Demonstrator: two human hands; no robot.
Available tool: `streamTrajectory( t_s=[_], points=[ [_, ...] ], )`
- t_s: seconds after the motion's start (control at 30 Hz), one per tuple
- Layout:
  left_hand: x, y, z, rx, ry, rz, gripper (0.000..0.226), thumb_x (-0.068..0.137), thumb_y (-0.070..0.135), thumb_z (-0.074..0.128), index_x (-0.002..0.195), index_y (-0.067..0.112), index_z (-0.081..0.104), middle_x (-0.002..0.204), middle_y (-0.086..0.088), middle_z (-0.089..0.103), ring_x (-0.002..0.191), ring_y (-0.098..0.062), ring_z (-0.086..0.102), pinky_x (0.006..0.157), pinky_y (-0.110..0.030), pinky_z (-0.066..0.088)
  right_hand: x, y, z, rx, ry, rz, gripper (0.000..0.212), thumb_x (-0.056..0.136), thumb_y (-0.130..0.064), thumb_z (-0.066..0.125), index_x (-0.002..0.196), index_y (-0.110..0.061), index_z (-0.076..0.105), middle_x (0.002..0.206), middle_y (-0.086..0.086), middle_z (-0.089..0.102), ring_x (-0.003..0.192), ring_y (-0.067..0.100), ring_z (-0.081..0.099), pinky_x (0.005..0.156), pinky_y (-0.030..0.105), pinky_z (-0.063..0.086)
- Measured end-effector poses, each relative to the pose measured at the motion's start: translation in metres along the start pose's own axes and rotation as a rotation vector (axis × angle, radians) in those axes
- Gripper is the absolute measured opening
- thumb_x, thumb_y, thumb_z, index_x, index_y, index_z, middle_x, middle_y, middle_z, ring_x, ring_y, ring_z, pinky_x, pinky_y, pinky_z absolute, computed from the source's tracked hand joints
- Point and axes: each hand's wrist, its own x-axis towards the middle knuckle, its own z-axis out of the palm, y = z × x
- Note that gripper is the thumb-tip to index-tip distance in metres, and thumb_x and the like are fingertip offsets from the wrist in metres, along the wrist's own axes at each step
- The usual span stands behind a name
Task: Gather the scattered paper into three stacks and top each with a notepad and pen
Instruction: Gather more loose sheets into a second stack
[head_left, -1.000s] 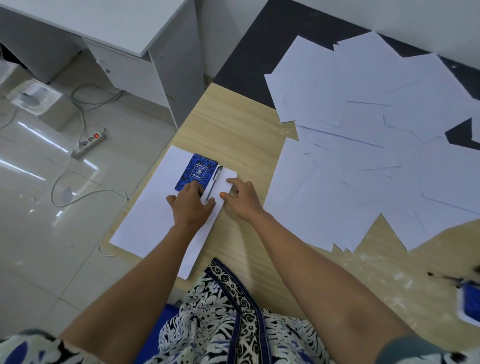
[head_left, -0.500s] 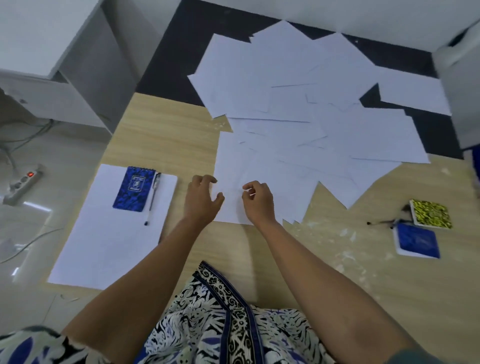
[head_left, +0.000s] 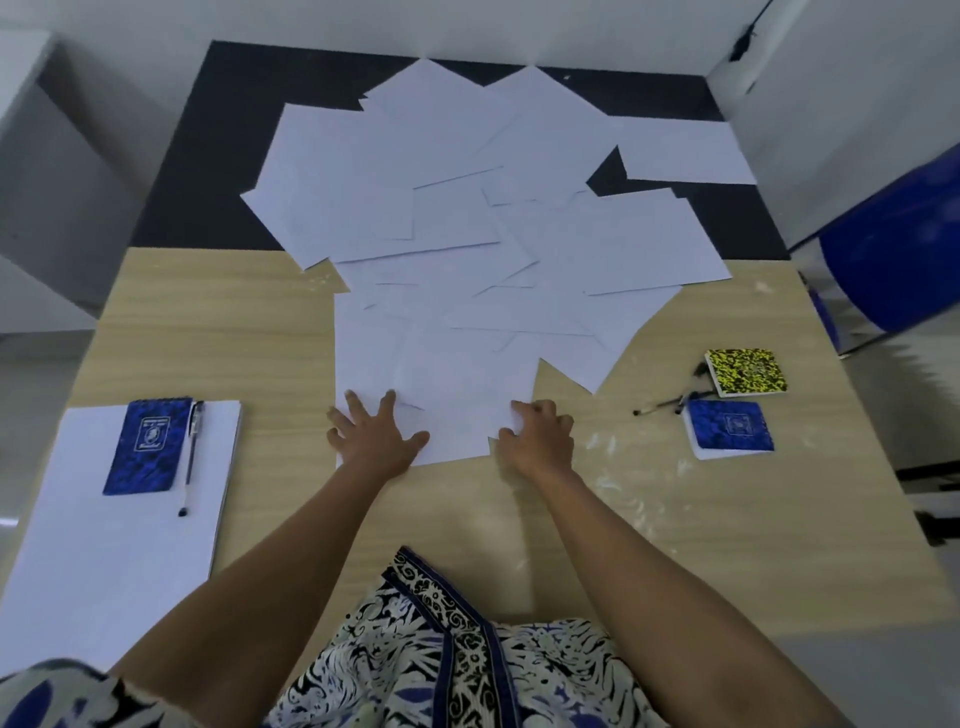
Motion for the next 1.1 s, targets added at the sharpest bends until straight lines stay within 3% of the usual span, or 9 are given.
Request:
streamTrajectory(
  t_s=[0.17, 0.3, 0.43, 0.53, 0.6, 0.7, 0.8, 0.97, 1.1],
  points=[
    [0.0, 0.02, 0.001, 0.01, 0.038, 0.046, 0.068, 0.084, 0.061, 0.055, 0.14, 0.032, 0.031, 0.157, -0.018, 0.0, 0.143, -0.046, 0.0, 0.113, -0.056, 0.005, 0.012, 0.012, -0.013, 0.072, 0.026, -0.006, 0.04, 0.094, -0.033, 0.049, 0.133, -0.025, 0.051, 0.136, -0.002, 0.041, 0.122, 0.026, 0.034, 0.095, 0.038, 0.042],
    [0.006, 0.034, 0.002, 0.006, 0.066, 0.025, 0.062, 0.084, 0.063, 0.054, 0.133, 0.028, 0.038, 0.151, -0.017, 0.014, 0.139, -0.044, 0.012, 0.113, -0.054, 0.006, 0.024, 0.024, -0.025, 0.228, 0.099, 0.013, 0.027, 0.091, -0.026, 0.053, 0.116, -0.018, 0.06, 0.121, 0.004, 0.048, 0.113, 0.026, 0.047, 0.087, 0.035, 0.046],
    [0.012, 0.048, -0.005, -0.28, 0.169, -0.141, 0.074, 0.078, 0.061, 0.064, 0.131, 0.017, 0.037, 0.146, -0.015, 0.023, 0.133, -0.036, 0.023, 0.108, -0.05, 0.021, 0.039, 0.034, -0.039, 0.282, 0.117, 0.033, 0.031, 0.09, -0.026, 0.056, 0.118, -0.014, 0.057, 0.121, 0.007, 0.046, 0.108, 0.027, 0.054, 0.083, 0.032, 0.047],
    [0.019, 0.049, -0.014, -0.387, 0.145, -0.209, 0.086, 0.075, 0.046, 0.074, 0.14, 0.015, 0.028, 0.146, -0.016, 0.022, 0.134, -0.036, 0.023, 0.108, -0.049, 0.024, 0.05, 0.035, -0.046, 0.164, 0.012, 0.0, 0.055, 0.089, -0.037, 0.056, 0.139, -0.02, 0.04, 0.135, 0.008, 0.04, 0.123, 0.032, 0.042, 0.093, 0.038, 0.042],
    [0.026, 0.045, -0.019, -0.421, 0.139, -0.222, 0.083, 0.08, 0.042, 0.069, 0.143, 0.011, 0.025, 0.144, -0.017, 0.024, 0.132, -0.037, 0.03, 0.109, -0.049, 0.022, 0.052, 0.034, -0.046, 0.031, -0.084, -0.062, 0.066, 0.088, -0.046, 0.054, 0.147, -0.029, 0.029, 0.148, 0.003, 0.029, 0.13, 0.034, 0.03, 0.099, 0.041, 0.037],
    [0.036, 0.04, -0.026, -0.619, 0.144, -0.271, 0.078, 0.086, 0.049, 0.059, 0.142, 0.005, 0.026, 0.143, -0.018, 0.035, 0.127, -0.039, 0.04, 0.109, -0.051, 0.024, 0.048, 0.031, -0.04, -0.147, -0.126, -0.114, 0.064, 0.09, -0.053, 0.048, 0.148, -0.039, 0.025, 0.156, -0.003, 0.013, 0.132, 0.033, 0.021, 0.102, 0.04, 0.036],
    [0.042, 0.037, -0.028, -0.712, 0.034, -0.237, 0.082, 0.082, 0.054, 0.065, 0.136, 0.002, 0.031, 0.134, -0.017, 0.049, 0.121, -0.039, 0.049, 0.105, -0.053, 0.035, 0.04, 0.03, -0.035, -0.227, -0.096, -0.152, 0.063, 0.09, -0.051, 0.048, 0.147, -0.042, 0.025, 0.159, -0.003, 0.009, 0.132, 0.033, 0.021, 0.103, 0.042, 0.033],
    [0.036, 0.045, -0.023, -0.76, 0.027, -0.107, 0.047, 0.088, 0.017, 0.063, 0.128, 0.0, 0.045, 0.128, -0.017, 0.054, 0.114, -0.036, 0.053, 0.088, -0.038, 0.044, 0.035, 0.033, -0.032, -0.114, -0.097, -0.15, 0.058, 0.085, -0.056, 0.052, 0.14, -0.046, 0.036, 0.158, -0.01, 0.014, 0.132, 0.027, 0.019, 0.104, 0.041, 0.028],
    [0.027, 0.041, -0.018, -0.924, -0.017, -0.066, 0.038, 0.088, 0.002, 0.057, 0.125, 0.0, 0.049, 0.121, -0.015, 0.058, 0.101, -0.032, 0.057, 0.083, -0.038, 0.045, 0.034, 0.037, -0.031, 0.118, -0.047, -0.109, 0.059, 0.083, -0.053, 0.06, 0.137, -0.037, 0.042, 0.15, -0.012, 0.03, 0.132, 0.022, 0.023, 0.105, 0.039, 0.029]
  ],
)
